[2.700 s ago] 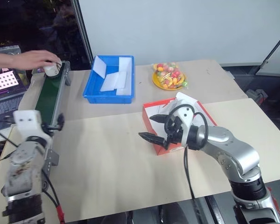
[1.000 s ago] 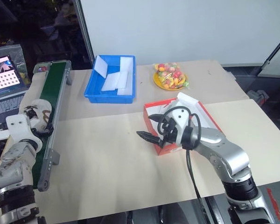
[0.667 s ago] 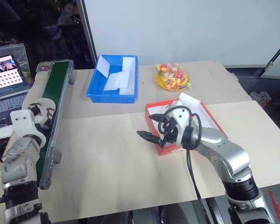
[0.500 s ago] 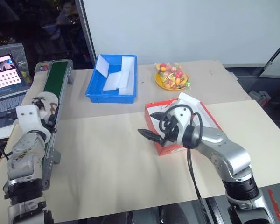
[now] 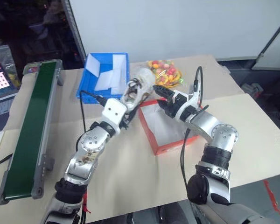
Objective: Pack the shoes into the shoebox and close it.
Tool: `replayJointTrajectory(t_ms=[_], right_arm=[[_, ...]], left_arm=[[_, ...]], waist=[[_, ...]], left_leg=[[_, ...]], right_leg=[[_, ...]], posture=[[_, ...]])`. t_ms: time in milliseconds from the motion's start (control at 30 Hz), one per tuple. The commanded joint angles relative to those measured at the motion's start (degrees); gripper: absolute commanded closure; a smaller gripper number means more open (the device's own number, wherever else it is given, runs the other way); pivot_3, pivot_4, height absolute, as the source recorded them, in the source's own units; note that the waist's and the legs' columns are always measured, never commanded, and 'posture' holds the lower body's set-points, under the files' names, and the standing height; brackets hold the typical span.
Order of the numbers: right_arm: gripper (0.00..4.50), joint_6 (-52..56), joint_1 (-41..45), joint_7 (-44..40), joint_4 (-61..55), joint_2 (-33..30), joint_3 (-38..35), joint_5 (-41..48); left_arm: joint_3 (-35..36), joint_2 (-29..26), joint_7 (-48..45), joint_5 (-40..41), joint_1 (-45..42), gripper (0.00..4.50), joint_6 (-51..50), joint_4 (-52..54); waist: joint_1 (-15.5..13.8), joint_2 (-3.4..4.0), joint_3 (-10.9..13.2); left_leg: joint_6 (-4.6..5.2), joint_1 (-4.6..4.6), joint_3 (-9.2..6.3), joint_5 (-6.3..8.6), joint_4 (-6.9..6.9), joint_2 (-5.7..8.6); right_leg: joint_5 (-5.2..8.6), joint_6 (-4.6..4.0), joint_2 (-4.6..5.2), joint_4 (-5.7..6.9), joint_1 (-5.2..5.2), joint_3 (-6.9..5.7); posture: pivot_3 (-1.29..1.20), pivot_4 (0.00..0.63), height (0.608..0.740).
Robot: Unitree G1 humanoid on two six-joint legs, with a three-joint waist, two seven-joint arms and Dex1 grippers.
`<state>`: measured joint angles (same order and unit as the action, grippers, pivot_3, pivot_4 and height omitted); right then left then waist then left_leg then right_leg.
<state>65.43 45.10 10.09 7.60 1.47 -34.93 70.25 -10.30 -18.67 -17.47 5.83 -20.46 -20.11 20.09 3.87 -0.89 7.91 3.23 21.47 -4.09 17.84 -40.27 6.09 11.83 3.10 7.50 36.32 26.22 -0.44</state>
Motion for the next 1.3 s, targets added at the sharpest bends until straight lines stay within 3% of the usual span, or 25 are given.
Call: replayJointTrajectory(t_ms=[33, 500, 667, 733, 900, 1100, 1300], right_arm=[[0.0, -1.1, 2.7, 2.6, 0.3, 1.6, 0.5, 6.6], [0.0, -5.4, 2.5, 5.4, -3.0, 2.8, 7.8, 11.1], [1.2, -7.1, 1.9, 5.3, -4.9, 1.9, 10.0, 10.4], [2.06, -7.8, 2.2, 5.5, -5.1, 1.6, 10.1, 11.0], [3.51, -8.7, 2.0, 5.6, -5.6, 1.2, 10.9, 12.0], [3.51, -10.5, 1.7, 6.4, -6.8, 1.1, 11.0, 12.8], [3.52, -12.4, 1.3, 7.6, -8.0, 0.4, 10.5, 13.5]], left_arm=[[0.0, 0.7, -2.6, 1.1, -1.8, 2.07, 1.5, 2.3], [1.9, 3.8, -6.4, 4.7, -5.2, 2.07, -1.9, -0.3], [1.3, 3.8, -6.5, 3.2, -5.1, 2.12, -1.2, -1.1], [1.1, 3.9, -6.3, 2.9, -5.0, 2.12, -1.4, -1.2], [1.1, 4.0, -6.3, 2.9, -4.9, 2.12, -1.9, -1.5], [1.2, 3.0, -6.6, 2.4, -5.3, 2.12, -3.1, -2.8], [0.5, 1.4, -7.9, 1.1, -5.3, 0.16, -1.1, -3.1]], waist=[[0.1, 0.01, 0.0], [-1.3, 0.02, 0.0], [-1.3, 0.02, 0.0], [-1.3, 0.02, 0.0], [-1.3, 0.02, 0.0], [-1.3, 0.02, 0.0], [-1.3, 0.02, 0.0]], left_leg=[[-0.04, -0.07, 0.01, -0.03, -0.04, -0.02], [-0.03, -0.15, 0.03, -0.04, -0.18, 0.02], [-0.03, -0.15, 0.03, -0.04, -0.19, 0.01], [-0.03, -0.15, 0.03, -0.04, -0.19, 0.01], [-0.03, -0.15, 0.03, -0.04, -0.19, 0.01], [-0.03, -0.15, 0.03, -0.04, -0.19, 0.01], [-0.03, -0.15, 0.03, -0.04, -0.18, 0.0]], right_leg=[[-0.06, -0.09, -0.02, 0.02, -0.05, 0.03], [-0.09, -0.14, -0.07, 0.39, 0.02, 0.2], [-0.09, -0.14, -0.07, 0.38, 0.01, 0.19], [-0.09, -0.14, -0.07, 0.38, 0.01, 0.2], [-0.09, -0.14, -0.07, 0.38, 0.01, 0.2], [-0.09, -0.14, -0.07, 0.38, 0.01, 0.2], [-0.09, -0.14, -0.1, 0.39, 0.02, 0.2]], posture=[[0.0, 0.15, 0.723], [0.0, 0.15, 0.723], [0.0, 0.15, 0.723], [0.0, 0.15, 0.723], [0.0, 0.15, 0.723], [0.0, 0.15, 0.723], [0.0, 0.15, 0.723]])
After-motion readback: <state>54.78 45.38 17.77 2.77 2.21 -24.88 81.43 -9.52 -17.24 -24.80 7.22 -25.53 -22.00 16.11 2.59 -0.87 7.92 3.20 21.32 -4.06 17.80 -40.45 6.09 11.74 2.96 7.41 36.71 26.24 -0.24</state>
